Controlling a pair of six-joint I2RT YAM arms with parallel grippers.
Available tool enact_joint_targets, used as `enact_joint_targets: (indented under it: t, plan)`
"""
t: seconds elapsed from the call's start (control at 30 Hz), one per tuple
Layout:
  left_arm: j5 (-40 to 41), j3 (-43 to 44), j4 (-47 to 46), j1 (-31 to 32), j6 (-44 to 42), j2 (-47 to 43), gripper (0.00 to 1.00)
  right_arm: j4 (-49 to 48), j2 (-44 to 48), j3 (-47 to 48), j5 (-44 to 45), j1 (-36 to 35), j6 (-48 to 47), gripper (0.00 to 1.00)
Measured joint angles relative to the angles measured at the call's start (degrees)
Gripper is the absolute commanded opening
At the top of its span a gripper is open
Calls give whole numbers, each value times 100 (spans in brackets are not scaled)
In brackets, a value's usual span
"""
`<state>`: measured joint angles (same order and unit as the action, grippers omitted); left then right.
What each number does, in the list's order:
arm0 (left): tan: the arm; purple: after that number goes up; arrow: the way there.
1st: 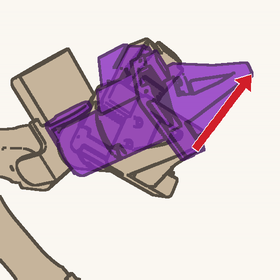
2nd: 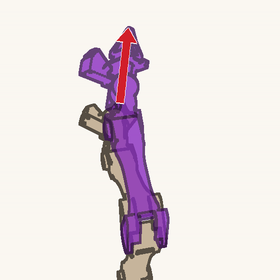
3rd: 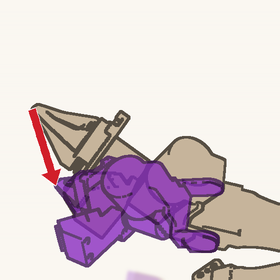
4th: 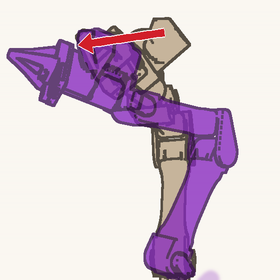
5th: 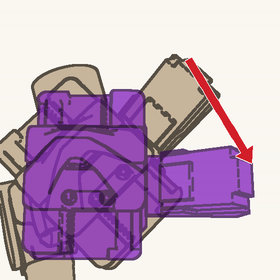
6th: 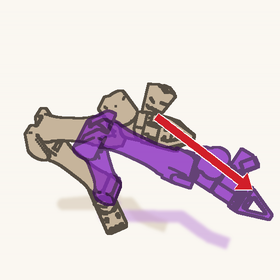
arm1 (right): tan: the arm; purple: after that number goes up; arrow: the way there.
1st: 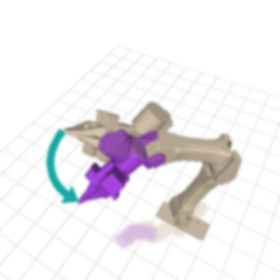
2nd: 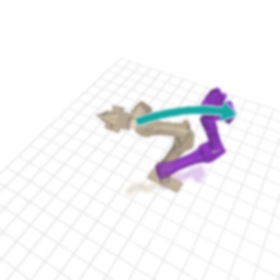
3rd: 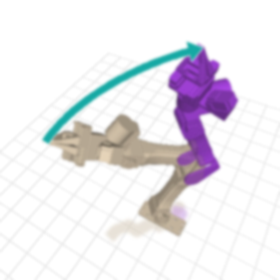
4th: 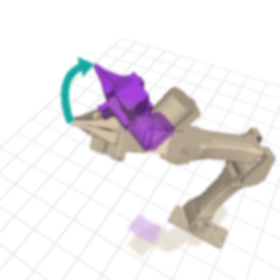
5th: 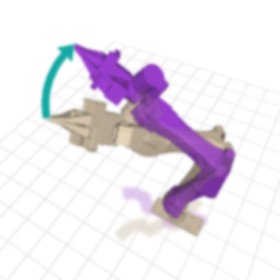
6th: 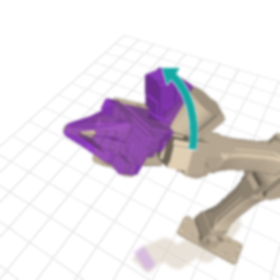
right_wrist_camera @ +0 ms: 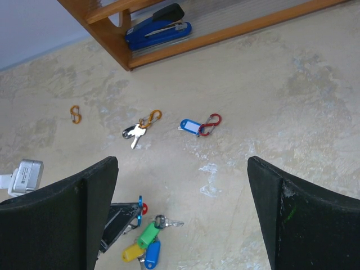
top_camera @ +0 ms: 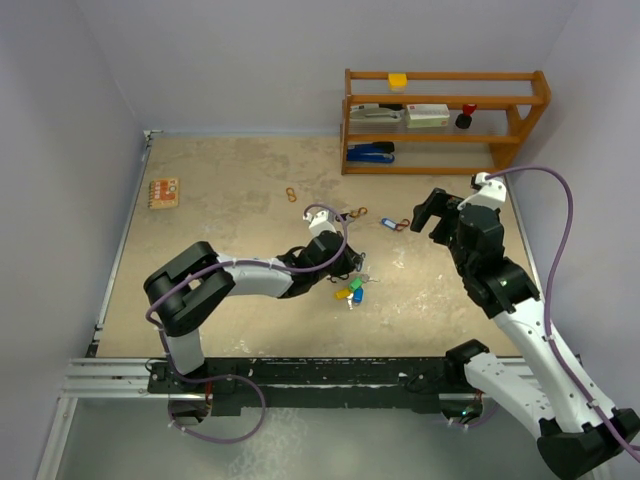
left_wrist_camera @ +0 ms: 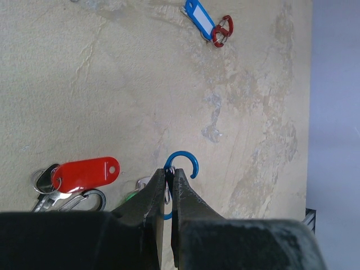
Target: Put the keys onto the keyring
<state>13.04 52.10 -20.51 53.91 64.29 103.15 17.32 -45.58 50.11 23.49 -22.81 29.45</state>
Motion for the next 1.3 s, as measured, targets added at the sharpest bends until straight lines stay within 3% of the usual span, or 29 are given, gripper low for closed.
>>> enact_joint_targets:
  t: [1.3]
  plan:
    - [28,-125,-122,17,640,151,0,0,2,0,0,0,0,100]
